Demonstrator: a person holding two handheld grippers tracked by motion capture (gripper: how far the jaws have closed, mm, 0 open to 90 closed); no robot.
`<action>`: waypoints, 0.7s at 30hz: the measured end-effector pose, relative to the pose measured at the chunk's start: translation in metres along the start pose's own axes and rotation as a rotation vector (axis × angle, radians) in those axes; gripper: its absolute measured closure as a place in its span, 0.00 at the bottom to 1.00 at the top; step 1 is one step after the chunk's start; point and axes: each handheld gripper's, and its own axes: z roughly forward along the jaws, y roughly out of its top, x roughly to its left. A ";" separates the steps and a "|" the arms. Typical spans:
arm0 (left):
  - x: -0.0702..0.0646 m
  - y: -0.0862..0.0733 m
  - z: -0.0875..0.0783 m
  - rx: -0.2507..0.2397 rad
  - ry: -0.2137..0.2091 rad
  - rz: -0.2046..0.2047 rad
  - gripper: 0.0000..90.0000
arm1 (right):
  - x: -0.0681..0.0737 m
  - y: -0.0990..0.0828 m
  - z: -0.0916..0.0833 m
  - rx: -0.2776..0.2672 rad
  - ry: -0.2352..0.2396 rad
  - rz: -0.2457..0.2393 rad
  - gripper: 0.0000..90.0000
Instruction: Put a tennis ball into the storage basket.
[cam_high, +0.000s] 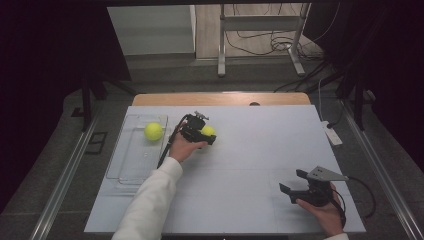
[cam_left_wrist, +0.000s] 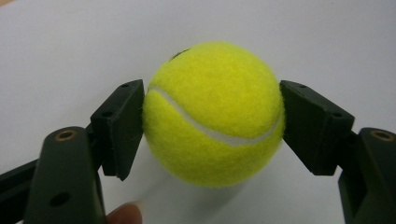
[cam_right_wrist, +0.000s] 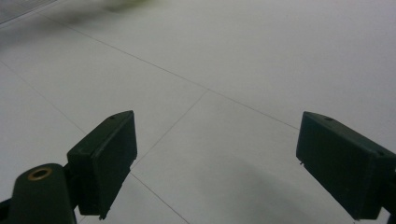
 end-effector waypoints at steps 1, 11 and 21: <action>0.000 0.000 -0.002 -0.005 -0.002 0.000 0.30 | 0.000 0.000 0.000 0.000 0.000 0.000 0.14; -0.003 -0.006 -0.027 -0.086 -0.029 0.000 0.30 | 0.000 0.000 0.000 -0.004 -0.002 0.001 0.14; -0.006 -0.006 -0.053 -0.150 -0.037 0.020 0.30 | 0.000 0.000 0.000 -0.005 -0.005 0.003 0.14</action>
